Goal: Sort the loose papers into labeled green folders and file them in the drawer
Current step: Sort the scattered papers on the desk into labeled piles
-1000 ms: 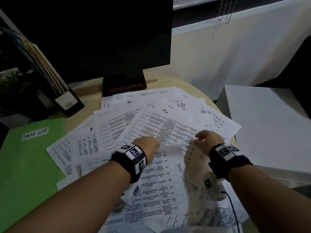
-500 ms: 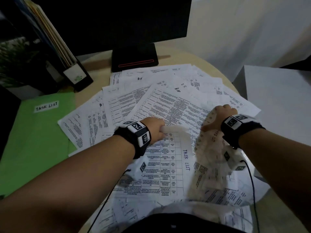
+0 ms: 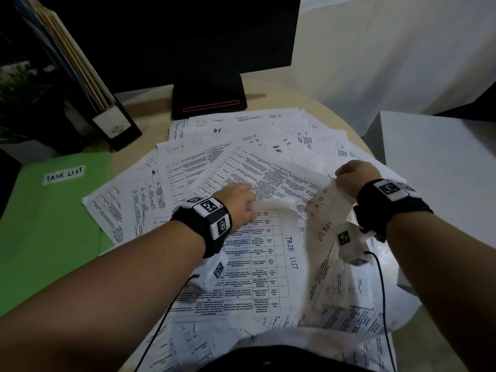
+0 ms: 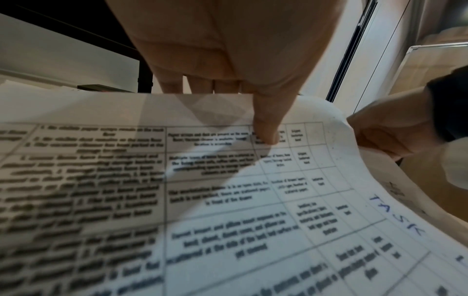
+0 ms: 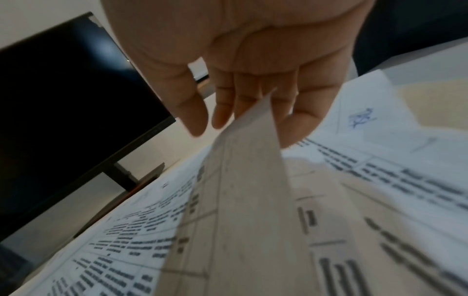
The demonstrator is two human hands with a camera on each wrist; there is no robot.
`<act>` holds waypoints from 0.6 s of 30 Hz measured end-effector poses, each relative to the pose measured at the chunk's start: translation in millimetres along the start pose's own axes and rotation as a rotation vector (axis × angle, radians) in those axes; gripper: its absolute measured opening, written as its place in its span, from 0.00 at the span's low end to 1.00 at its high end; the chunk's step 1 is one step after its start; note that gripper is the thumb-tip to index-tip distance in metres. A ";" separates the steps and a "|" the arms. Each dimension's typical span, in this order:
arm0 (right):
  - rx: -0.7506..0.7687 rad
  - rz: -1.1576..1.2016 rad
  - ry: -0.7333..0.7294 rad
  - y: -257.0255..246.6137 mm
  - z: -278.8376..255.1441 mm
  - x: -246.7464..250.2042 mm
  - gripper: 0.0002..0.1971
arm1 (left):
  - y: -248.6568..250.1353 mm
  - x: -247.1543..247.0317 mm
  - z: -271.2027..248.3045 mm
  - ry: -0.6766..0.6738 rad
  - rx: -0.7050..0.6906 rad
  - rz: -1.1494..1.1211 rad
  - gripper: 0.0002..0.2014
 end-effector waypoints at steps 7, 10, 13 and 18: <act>0.093 -0.211 -0.186 3.3 -20.3 -21.4 0.09 | 7.6 14.8 -2.9 0.133 -0.007 0.011 0.15; 0.271 -0.327 -0.229 -25.6 -48.6 -34.3 0.03 | 25.6 19.5 0.0 0.125 -0.103 0.127 0.11; 0.378 -0.488 -0.224 -43.9 -66.4 -43.0 0.12 | 37.0 25.0 1.8 0.136 -0.147 0.253 0.10; 0.307 -0.199 -0.232 -29.6 -59.9 -36.6 0.13 | 37.4 16.6 -0.1 -0.054 -0.082 0.158 0.04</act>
Point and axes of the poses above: each hand's wrist, its own z-axis towards the middle knuckle, its own x-axis out of the back of the hand, y = z × x, the point moved 9 cm from there along z, towards the middle knuckle, and after that the axes turned 6 degrees about -x, right-handed, at the moved point
